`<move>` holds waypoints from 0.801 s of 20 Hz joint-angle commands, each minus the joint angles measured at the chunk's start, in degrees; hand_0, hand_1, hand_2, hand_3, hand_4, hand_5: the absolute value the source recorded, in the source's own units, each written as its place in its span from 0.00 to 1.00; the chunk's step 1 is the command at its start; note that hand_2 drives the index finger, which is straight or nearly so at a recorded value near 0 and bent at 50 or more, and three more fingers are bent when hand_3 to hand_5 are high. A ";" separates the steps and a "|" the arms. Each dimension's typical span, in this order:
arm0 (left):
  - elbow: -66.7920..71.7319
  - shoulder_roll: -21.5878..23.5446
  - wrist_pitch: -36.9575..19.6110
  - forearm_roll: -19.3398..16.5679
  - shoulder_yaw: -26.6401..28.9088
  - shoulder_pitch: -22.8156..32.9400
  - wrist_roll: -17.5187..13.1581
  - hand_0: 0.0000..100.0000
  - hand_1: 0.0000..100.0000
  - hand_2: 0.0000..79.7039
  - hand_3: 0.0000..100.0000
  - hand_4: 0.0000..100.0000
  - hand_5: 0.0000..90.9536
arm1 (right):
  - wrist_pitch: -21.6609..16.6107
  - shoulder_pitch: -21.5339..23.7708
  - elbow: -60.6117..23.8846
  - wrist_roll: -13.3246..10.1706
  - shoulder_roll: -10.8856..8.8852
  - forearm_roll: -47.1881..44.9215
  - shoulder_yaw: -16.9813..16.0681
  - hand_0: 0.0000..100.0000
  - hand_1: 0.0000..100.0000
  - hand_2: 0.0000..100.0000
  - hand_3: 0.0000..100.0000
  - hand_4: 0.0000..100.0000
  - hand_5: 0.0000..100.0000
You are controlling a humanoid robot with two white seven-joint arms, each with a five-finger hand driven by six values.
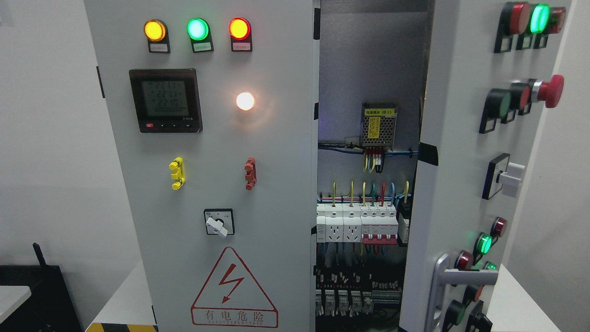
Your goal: Open door with both hands
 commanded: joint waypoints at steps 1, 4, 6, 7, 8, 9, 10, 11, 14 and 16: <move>0.02 0.00 0.00 0.03 0.00 0.00 0.14 0.00 0.00 0.00 0.00 0.00 0.00 | -0.03 0.00 -0.02 0.01 0.00 1.41 0.00 0.38 0.00 0.00 0.00 0.00 0.00; -0.07 0.00 0.00 0.03 0.00 0.00 0.14 0.00 0.00 0.00 0.00 0.00 0.00 | -0.03 0.00 -0.02 0.01 0.00 1.41 0.00 0.38 0.00 0.00 0.00 0.00 0.00; -0.07 0.00 0.00 0.03 0.00 0.00 0.14 0.00 0.00 0.00 0.00 0.00 0.00 | -0.03 0.00 -0.02 0.01 0.00 1.41 0.00 0.38 0.00 0.00 0.00 0.00 0.00; 0.02 0.00 0.00 0.03 0.00 0.00 0.14 0.00 0.00 0.00 0.00 0.00 0.00 | -0.03 0.00 -0.02 0.01 0.00 1.41 0.00 0.38 0.00 0.00 0.00 0.00 0.00; 0.02 0.00 0.00 -0.06 0.00 0.00 0.14 0.00 0.00 0.00 0.00 0.00 0.00 | -0.03 0.00 -0.02 0.01 0.00 1.41 0.00 0.38 0.00 0.00 0.00 0.00 0.00; -0.07 0.00 0.00 -0.06 0.00 0.00 0.14 0.00 0.00 0.00 0.00 0.00 0.00 | -0.03 0.00 0.07 0.01 0.00 1.41 0.00 0.38 0.00 0.00 0.00 0.00 0.00; 0.02 0.00 0.00 0.03 0.00 0.00 0.14 0.00 0.00 0.00 0.00 0.00 0.00 | -0.03 0.00 0.07 0.01 0.00 1.41 0.00 0.38 0.00 0.00 0.00 0.00 0.00; 0.02 0.00 0.00 -0.06 0.00 0.00 0.14 0.00 0.00 0.00 0.00 0.00 0.00 | -0.03 0.00 -0.02 0.01 0.00 1.41 0.00 0.38 0.00 0.00 0.00 0.00 0.00; 0.02 0.00 0.00 0.03 0.00 0.00 0.14 0.00 0.00 0.00 0.00 0.00 0.00 | -0.03 0.00 -0.02 0.01 0.00 1.41 0.00 0.38 0.00 0.00 0.00 0.00 0.00; -0.07 0.00 0.00 0.03 0.00 0.00 0.14 0.00 0.00 0.00 0.00 0.00 0.00 | -0.03 0.00 -0.02 0.01 0.00 1.41 0.00 0.38 0.00 0.00 0.00 0.00 0.00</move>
